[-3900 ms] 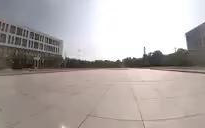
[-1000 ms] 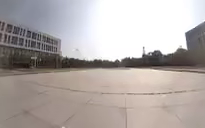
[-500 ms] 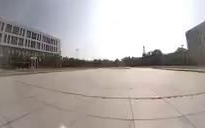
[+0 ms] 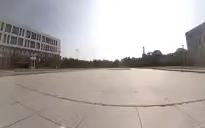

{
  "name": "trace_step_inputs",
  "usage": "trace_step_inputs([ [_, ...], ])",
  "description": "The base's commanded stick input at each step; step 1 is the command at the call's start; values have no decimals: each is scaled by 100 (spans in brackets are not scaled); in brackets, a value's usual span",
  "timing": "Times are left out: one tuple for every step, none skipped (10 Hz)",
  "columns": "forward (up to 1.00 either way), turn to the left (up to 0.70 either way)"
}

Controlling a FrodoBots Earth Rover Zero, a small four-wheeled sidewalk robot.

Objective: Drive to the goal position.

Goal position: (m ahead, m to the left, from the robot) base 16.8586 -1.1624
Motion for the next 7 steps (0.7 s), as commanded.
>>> trace_step_inputs([
  [70, 0],
  [70, 0],
  [70, 0],
  [70, 0],
  [70, 0],
  [70, 0],
  [70, 0],
])
